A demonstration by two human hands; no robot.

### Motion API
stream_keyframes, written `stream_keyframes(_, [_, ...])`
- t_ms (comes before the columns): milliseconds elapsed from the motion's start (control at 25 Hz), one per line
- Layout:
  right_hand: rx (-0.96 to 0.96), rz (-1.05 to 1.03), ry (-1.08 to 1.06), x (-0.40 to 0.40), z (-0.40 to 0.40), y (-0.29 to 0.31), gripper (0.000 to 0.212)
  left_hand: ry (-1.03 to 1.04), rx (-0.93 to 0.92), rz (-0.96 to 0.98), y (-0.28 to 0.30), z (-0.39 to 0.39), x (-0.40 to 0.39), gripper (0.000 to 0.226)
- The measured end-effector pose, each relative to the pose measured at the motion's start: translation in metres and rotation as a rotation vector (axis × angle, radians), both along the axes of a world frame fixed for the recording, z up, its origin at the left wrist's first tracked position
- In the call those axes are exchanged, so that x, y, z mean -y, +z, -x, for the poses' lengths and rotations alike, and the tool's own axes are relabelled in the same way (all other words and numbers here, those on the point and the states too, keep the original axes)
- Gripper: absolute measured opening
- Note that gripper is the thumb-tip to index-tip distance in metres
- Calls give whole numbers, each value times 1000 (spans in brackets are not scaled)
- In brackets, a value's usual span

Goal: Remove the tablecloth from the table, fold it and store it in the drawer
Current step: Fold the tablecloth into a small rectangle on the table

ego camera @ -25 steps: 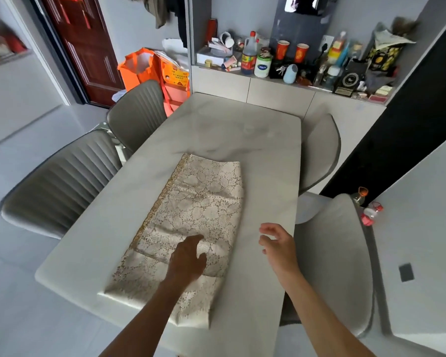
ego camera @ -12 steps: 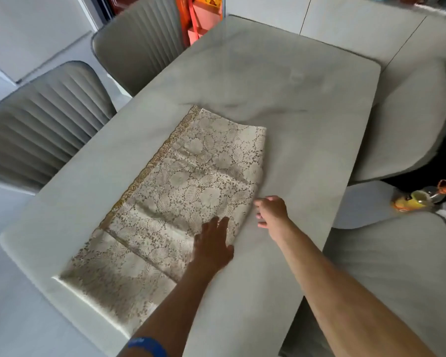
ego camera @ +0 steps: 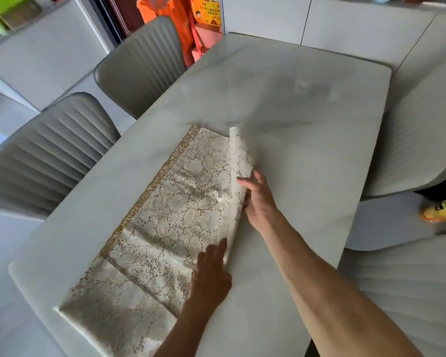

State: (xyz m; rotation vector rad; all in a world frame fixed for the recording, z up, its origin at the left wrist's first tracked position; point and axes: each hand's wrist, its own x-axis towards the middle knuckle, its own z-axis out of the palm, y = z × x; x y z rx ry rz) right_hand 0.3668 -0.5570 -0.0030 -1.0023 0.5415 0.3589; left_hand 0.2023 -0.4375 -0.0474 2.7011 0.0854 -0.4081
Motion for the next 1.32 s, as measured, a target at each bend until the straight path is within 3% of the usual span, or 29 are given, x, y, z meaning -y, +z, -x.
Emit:
stream_keyframes(80, [138,182,-101,7,-8,-1,71,-45,-19,-12,-2,4,0,83])
stream_keyframes(200, [87,669,-187,20,-2,-6,63,-99,-143,-39,-9,13,0,81])
stream_keyframes(280, [164,1096,69,22,22,-16,63,-112,-194,25,-10,17,-3,77])
stream_keyframes(360, [317,1255,448,18,46,-23,60,-103,-213,95,-1,20,-10,70])
stream_keyframes(440, [320,1303,687,8,70,-18,52,-27,-171,134,16,28,-24,66])
stream_keyframes(560, [323,1273,640,-25,108,14,45,138,0,224,57,41,-56,63])
stream_keyframes(760, [415,1147,554,-95,166,66,43,195,141,335,105,51,-130,59])
stream_keyframes(880, [389,1146,502,-134,202,75,40,152,71,375,108,61,-188,58])
stream_keyframes(1200, [-22,1057,673,-218,308,52,48,93,-356,277,84,128,-328,58])
stream_keyframes(1320, [-43,1093,629,-227,327,54,48,84,-346,252,87,137,-352,54])
